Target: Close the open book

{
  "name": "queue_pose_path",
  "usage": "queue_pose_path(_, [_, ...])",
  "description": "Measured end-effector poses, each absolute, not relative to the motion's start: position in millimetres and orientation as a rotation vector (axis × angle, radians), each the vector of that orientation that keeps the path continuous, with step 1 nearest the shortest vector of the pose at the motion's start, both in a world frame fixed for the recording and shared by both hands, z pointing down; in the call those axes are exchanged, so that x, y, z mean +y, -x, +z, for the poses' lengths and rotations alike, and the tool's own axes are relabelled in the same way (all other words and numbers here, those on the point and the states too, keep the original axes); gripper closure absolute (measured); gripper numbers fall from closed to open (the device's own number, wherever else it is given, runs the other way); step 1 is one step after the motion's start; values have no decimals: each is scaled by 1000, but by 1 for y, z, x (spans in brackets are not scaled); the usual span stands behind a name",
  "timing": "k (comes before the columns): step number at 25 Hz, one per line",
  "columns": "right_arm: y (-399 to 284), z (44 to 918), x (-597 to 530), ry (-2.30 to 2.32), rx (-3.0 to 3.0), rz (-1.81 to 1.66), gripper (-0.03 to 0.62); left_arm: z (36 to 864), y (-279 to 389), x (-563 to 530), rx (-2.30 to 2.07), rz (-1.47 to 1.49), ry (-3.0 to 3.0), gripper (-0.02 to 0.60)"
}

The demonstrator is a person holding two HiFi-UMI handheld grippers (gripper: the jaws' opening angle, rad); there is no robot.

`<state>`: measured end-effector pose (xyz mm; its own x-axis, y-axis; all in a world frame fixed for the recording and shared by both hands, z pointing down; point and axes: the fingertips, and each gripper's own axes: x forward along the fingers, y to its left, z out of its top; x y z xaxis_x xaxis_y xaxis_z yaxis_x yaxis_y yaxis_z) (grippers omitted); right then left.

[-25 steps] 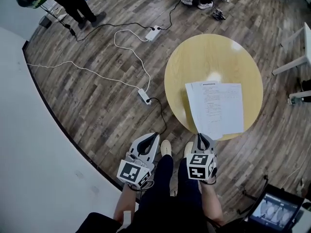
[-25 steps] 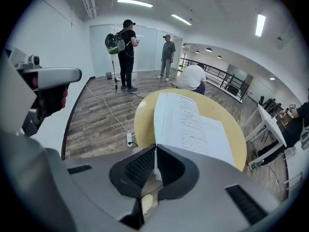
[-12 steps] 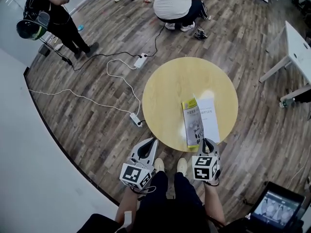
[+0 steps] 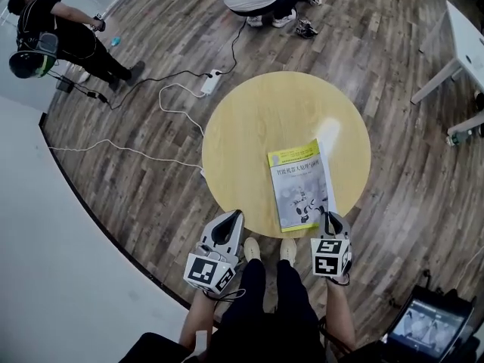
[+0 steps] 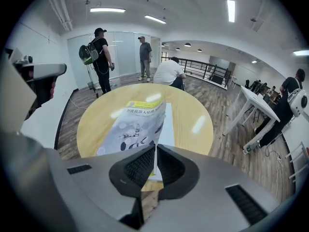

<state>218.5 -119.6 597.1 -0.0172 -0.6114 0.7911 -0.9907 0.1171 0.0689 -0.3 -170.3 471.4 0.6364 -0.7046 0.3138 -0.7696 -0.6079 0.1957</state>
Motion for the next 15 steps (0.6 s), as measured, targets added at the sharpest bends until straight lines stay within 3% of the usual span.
queue_pose_path(15, [-239,647,-119,-1615,-1688,716,576,530,-28,-164,-1083,408,-2514,584])
